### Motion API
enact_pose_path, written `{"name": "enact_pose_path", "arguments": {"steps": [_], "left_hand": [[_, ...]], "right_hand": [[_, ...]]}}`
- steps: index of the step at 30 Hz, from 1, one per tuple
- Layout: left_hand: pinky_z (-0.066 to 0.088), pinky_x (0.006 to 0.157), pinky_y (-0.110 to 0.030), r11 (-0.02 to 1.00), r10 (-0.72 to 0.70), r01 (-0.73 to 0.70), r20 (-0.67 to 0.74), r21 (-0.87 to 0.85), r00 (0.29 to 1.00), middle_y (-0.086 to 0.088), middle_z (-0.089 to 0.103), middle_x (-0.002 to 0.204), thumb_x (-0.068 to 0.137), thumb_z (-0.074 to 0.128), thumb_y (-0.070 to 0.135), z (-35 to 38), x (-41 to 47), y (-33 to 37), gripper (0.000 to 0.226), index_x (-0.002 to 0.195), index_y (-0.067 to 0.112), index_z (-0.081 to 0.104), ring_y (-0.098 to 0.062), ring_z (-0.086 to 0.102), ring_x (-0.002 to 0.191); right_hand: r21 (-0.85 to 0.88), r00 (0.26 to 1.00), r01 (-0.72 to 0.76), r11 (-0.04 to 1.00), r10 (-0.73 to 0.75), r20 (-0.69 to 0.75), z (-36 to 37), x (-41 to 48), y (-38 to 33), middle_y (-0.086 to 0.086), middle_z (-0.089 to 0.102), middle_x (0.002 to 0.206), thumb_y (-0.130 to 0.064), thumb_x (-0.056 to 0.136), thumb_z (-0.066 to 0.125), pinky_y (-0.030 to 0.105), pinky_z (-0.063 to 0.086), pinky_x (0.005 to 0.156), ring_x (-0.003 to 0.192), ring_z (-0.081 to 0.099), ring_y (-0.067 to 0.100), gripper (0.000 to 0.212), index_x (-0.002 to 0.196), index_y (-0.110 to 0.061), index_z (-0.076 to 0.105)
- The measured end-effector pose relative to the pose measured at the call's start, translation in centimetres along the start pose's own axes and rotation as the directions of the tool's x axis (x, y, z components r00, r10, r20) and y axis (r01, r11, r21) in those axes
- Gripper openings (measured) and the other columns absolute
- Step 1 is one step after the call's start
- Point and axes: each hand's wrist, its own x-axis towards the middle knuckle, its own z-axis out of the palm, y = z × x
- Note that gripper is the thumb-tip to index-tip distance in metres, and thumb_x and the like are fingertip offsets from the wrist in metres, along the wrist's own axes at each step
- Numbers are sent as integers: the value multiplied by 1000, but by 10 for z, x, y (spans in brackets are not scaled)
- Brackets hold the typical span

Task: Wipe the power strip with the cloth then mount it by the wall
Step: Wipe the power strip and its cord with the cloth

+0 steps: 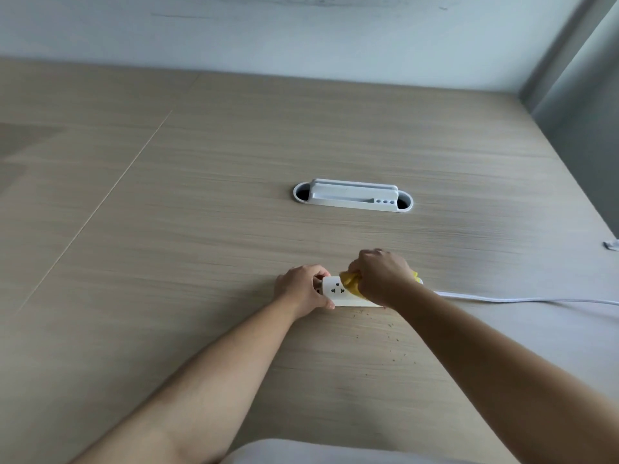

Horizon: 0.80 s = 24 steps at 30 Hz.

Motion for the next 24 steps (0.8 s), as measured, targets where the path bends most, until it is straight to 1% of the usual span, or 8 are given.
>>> {"name": "enact_pose_path", "arguments": {"steps": [2, 4, 8, 10, 13, 17, 20, 24], "left_hand": [[44, 90, -36, 1000, 3, -3, 5, 0, 1000, 11, 70, 108, 57, 84, 38, 0, 1, 0, 54, 105, 32, 63, -14, 60, 104], [43, 89, -34, 1000, 0, 0, 0, 11, 1000, 9, 70, 108, 55, 84, 40, -1, 2, 0, 57, 108, 32, 62, -17, 58, 107], [38, 78, -27, 999, -34, 33, -24, -27, 999, 10, 68, 104, 49, 86, 41, -1, 2, -1, 54, 98, 37, 65, -16, 54, 105], [36, 77, -28, 998, -45, 44, -18, -37, 999, 12, 67, 104, 49, 86, 41, 0, 2, -1, 53, 98, 39, 64, -14, 52, 104], [37, 80, -30, 1000, -18, 18, -15, -16, 1000, 13, 67, 107, 50, 86, 43, 2, 4, -3, 58, 103, 37, 63, -14, 52, 107], [42, 87, -33, 1000, -20, 19, -14, -21, 1000, 7, 67, 109, 48, 87, 44, 2, 7, -5, 64, 107, 31, 63, -18, 51, 110], [41, 83, -30, 999, -26, 26, -14, -46, 1000, 9, 65, 108, 46, 88, 42, 3, 8, -7, 57, 98, 35, 65, -17, 50, 108], [38, 83, -31, 999, -16, 15, -22, -31, 1000, 10, 64, 111, 49, 87, 42, 5, 10, -7, 62, 105, 33, 64, -17, 50, 109]], "right_hand": [[38, 997, 49, 998, -47, -69, 2, 0, -3, -1, 57, 110, -11, 82, 50, 33, 41, 65, 102, 50, 23, 39, 114, -30, 59], [71, 992, 100, 992, -105, 63, 7, 0, -12, 0, 50, 118, -6, 80, 54, 35, 47, 72, 107, 47, 24, 51, 124, -31, 50], [152, 935, -55, 987, -3, 356, 7, 0, -13, 7, 63, 98, -6, 70, 50, 35, 52, 63, 85, 63, 28, 43, 108, -22, 63], [129, 957, -127, 983, 87, 277, -2, 3, -7, 3, 66, 83, -9, 69, 49, 31, 53, 54, 69, 64, 23, 35, 94, -21, 69], [123, 997, -75, 989, 72, 32, -6, 7, -3, -1, 60, 95, -6, 74, 47, 34, 51, 63, 82, 57, 22, 38, 102, -24, 64], [177, 979, 56, 983, -89, 184, 12, 3, -16, 3, 51, 111, -9, 81, 54, 35, 48, 73, 94, 54, 25, 40, 119, -24, 52], [212, 943, -31, 977, -42, 330, 10, 5, -12, 4, 57, 91, -10, 76, 51, 33, 45, 62, 80, 56, 23, 31, 103, -21, 60], [113, 991, -40, 993, 24, 135, -1, 12, -9, -2, 56, 86, -7, 75, 49, 27, 40, 52, 76, 55, 20, 32, 97, -26, 62]]}}
